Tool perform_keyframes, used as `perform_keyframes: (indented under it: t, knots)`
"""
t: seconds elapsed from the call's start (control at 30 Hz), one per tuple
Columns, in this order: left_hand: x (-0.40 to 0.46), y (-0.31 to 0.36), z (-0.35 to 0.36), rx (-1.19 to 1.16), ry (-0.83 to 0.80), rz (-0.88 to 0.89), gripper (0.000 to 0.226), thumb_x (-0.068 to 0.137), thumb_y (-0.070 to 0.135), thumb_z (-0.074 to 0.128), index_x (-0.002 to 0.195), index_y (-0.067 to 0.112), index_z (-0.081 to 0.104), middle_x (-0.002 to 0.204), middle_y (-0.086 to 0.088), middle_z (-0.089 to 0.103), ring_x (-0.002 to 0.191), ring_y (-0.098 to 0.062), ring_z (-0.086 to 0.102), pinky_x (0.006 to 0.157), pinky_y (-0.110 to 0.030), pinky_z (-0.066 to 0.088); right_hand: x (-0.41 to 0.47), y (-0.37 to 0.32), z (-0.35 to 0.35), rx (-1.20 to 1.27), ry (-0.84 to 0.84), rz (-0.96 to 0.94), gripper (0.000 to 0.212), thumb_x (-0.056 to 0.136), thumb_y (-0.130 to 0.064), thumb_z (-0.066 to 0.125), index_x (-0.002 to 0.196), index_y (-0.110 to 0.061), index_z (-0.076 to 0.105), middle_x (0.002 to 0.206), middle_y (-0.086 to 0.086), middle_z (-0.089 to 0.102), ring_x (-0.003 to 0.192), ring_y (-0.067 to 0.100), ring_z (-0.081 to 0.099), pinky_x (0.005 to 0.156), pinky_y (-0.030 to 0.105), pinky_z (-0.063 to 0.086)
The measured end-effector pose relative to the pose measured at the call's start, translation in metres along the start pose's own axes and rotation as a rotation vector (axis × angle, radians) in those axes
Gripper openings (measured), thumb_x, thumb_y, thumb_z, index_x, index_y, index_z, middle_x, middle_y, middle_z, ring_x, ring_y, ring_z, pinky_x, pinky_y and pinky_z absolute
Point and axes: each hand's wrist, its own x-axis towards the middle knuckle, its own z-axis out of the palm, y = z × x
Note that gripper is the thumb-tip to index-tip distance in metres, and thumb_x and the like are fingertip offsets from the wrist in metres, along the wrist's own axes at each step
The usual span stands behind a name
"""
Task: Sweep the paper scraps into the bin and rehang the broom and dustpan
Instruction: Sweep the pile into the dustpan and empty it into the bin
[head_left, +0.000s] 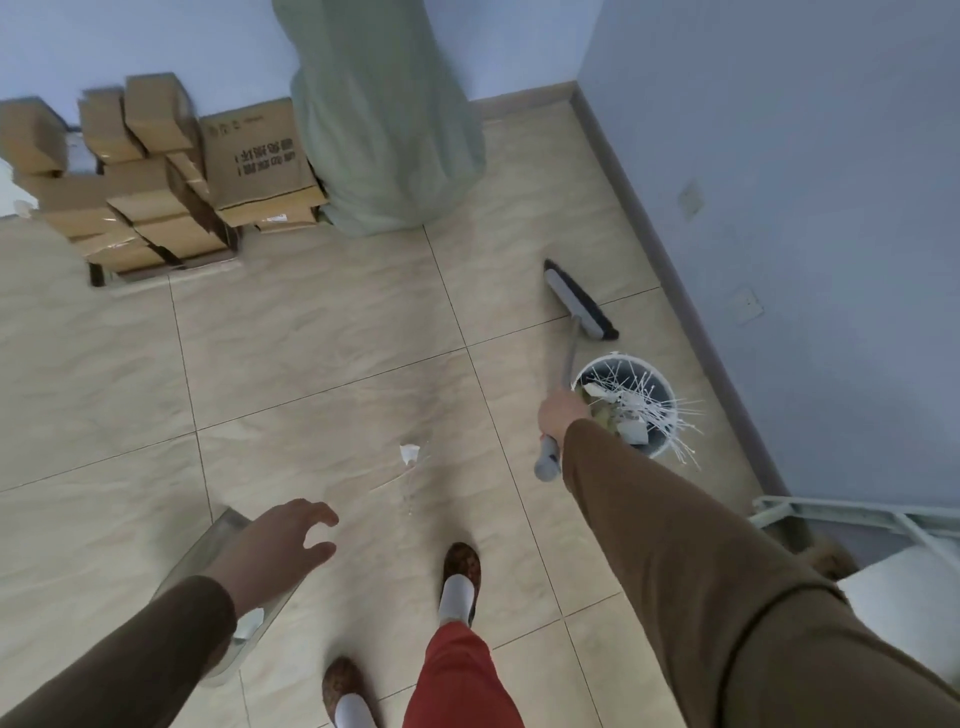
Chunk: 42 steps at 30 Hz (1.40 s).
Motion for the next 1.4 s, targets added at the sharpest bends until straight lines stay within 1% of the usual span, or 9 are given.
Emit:
perform_keyframes:
  t: [0.1,0.23,0.37,0.53,0.77,0.93,1.0,1.13,1.4]
  knots:
    - [0.002,0.003,0.002,0.055,-0.037,0.018,0.03,0.093,0.043,0.06,0.123,0.038,0.059,0.125,0.015,0.059,0.097,-0.002,0.06,0.084,-0.018,0.041,-0.033,0.023,0.041,0.305,-0.14,0.142,0.058,0.096,-0.005,0.038,0.153,-0.011,0.028,0.125,0.024,0.059,0.109,0.038,0.063,0.092,0.042,0.054]
    - [0.004,0.014,0.001,0.078,-0.062,0.055,0.031,0.095,0.042,0.058,0.126,0.038,0.057,0.127,0.015,0.057,0.1,-0.006,0.056,0.083,-0.019,0.039,-0.116,0.052,0.076,0.152,-0.281,0.063,0.085,0.088,-0.006,0.035,0.156,-0.037,-0.007,0.109,0.017,0.065,0.092,0.035,0.068,0.08,0.044,0.059]
    - [0.006,0.022,-0.001,0.091,-0.069,0.118,0.032,0.094,0.042,0.059,0.125,0.036,0.058,0.125,0.01,0.059,0.112,-0.012,0.057,0.092,-0.023,0.042,-0.19,0.069,0.084,0.345,-0.389,0.064,0.08,0.089,-0.01,0.031,0.152,-0.052,0.006,0.106,0.007,0.06,0.072,0.024,0.061,0.061,0.036,0.059]
    - [-0.006,0.027,0.003,0.1,-0.091,0.197,0.034,0.094,0.042,0.058,0.127,0.032,0.057,0.127,0.007,0.058,0.115,-0.015,0.055,0.095,-0.026,0.042,-0.254,0.089,0.072,0.611,-0.405,0.114,0.059,0.096,-0.007,0.039,0.149,-0.033,0.038,0.076,0.004,0.05,0.045,0.011,0.046,0.041,0.024,0.041]
    - [-0.021,0.019,0.015,0.108,-0.109,0.258,0.034,0.094,0.039,0.06,0.127,0.03,0.059,0.127,0.004,0.058,0.108,-0.015,0.055,0.097,-0.028,0.042,-0.357,0.14,0.032,1.223,-0.424,0.406,0.047,0.096,-0.003,0.055,0.138,-0.023,0.049,0.073,0.01,0.052,0.042,0.012,0.045,0.033,0.021,0.041]
    - [-0.028,0.017,0.022,0.09,-0.117,0.252,0.034,0.093,0.039,0.061,0.126,0.03,0.059,0.13,0.004,0.057,0.111,-0.015,0.055,0.098,-0.028,0.043,-0.401,0.162,-0.017,1.703,-0.488,0.435,0.087,0.017,0.013,0.094,0.09,-0.005,0.05,0.059,0.005,0.043,0.032,0.013,0.045,0.026,0.022,0.042]
    - [-0.029,0.018,0.023,0.086,-0.115,0.246,0.034,0.093,0.039,0.061,0.125,0.03,0.06,0.13,0.004,0.057,0.113,-0.016,0.056,0.099,-0.028,0.043,-0.404,0.166,-0.018,1.687,-0.44,0.469,0.087,0.022,0.015,0.093,0.097,-0.006,0.053,0.059,0.003,0.04,0.031,0.011,0.042,0.026,0.02,0.041]
    - [-0.024,0.024,0.023,0.079,-0.099,0.218,0.033,0.093,0.039,0.061,0.124,0.03,0.061,0.128,0.004,0.058,0.105,-0.014,0.055,0.098,-0.03,0.044,-0.362,0.199,-0.003,1.431,-0.187,0.554,0.052,0.097,0.0,0.048,0.146,-0.015,0.04,0.069,0.008,0.043,0.03,0.009,0.044,0.027,0.019,0.041]
    - [-0.007,0.058,0.031,-0.033,-0.101,0.108,0.034,0.092,0.036,0.065,0.125,0.026,0.061,0.124,0.002,0.062,0.108,-0.016,0.059,0.093,-0.028,0.045,-0.211,0.271,0.003,0.533,0.07,0.261,0.054,0.103,-0.015,0.044,0.154,-0.029,0.033,0.098,0.011,0.06,0.075,0.02,0.056,0.065,0.034,0.057]
